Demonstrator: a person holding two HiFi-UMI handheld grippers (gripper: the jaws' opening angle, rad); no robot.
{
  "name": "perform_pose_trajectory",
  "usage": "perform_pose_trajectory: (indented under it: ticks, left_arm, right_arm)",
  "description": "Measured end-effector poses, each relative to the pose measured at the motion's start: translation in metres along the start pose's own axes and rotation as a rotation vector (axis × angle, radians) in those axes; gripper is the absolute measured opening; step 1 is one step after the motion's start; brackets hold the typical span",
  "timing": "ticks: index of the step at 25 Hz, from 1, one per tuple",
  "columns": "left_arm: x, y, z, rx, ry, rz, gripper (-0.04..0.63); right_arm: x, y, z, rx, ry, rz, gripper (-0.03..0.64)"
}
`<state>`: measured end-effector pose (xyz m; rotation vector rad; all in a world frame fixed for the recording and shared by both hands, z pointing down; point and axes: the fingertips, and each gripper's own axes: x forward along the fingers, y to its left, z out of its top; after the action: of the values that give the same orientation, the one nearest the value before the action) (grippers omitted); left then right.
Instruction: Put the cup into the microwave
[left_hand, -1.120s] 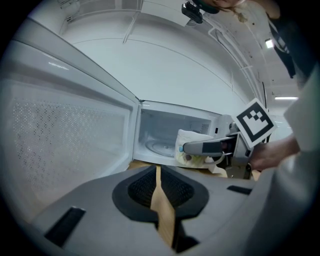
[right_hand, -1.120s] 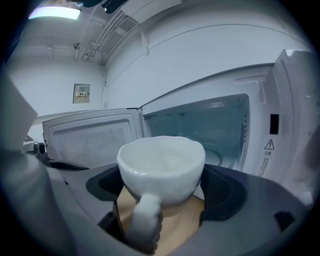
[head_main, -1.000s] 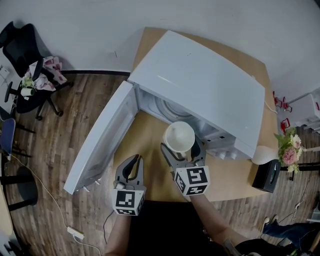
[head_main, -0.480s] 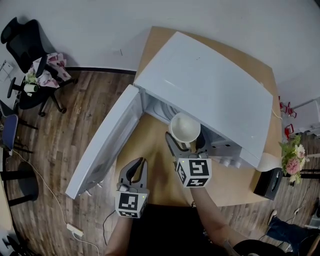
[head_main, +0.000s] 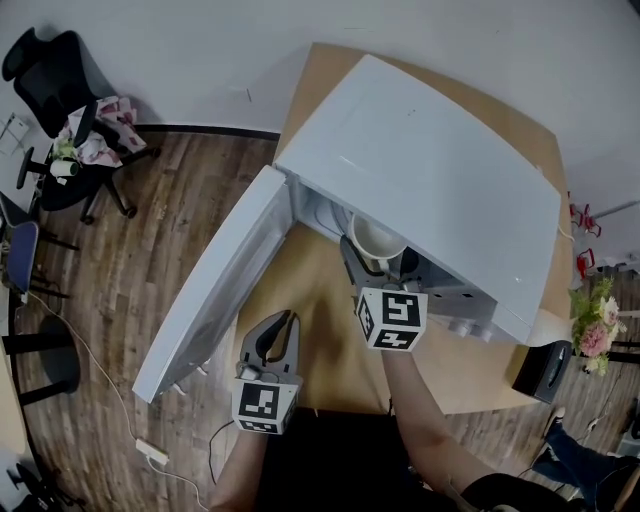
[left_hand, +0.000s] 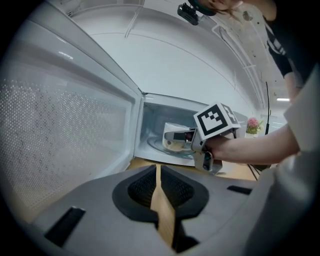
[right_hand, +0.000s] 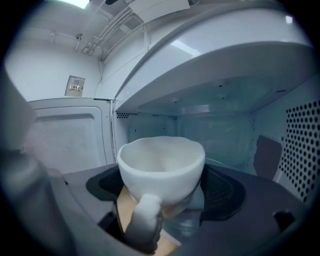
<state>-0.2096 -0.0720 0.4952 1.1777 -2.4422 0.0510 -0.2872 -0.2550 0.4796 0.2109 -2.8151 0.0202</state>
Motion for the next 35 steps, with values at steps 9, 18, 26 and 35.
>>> perform_pose_trajectory:
  ticks: [9, 18, 26, 35]
  left_arm:
    - [0.0, 0.006, -0.005, -0.015, 0.013, 0.011, 0.008]
    - [-0.001, 0.007, -0.009, -0.052, 0.025, 0.019, 0.008]
    - [0.002, 0.006, -0.013, -0.054, 0.031, 0.014, 0.008]
    - [0.002, 0.001, -0.013, -0.048, 0.026, 0.002, 0.008]
  right_arm:
    - [0.026, -0.009, 0.002, -0.029, 0.001, -0.015, 0.43]
    - [0.047, -0.019, -0.003, -0.028, 0.028, -0.022, 0.43]
    - [0.061, -0.025, -0.002, 0.017, 0.047, -0.017, 0.43]
    - [0.062, -0.025, -0.003, 0.015, 0.051, -0.03, 0.428]
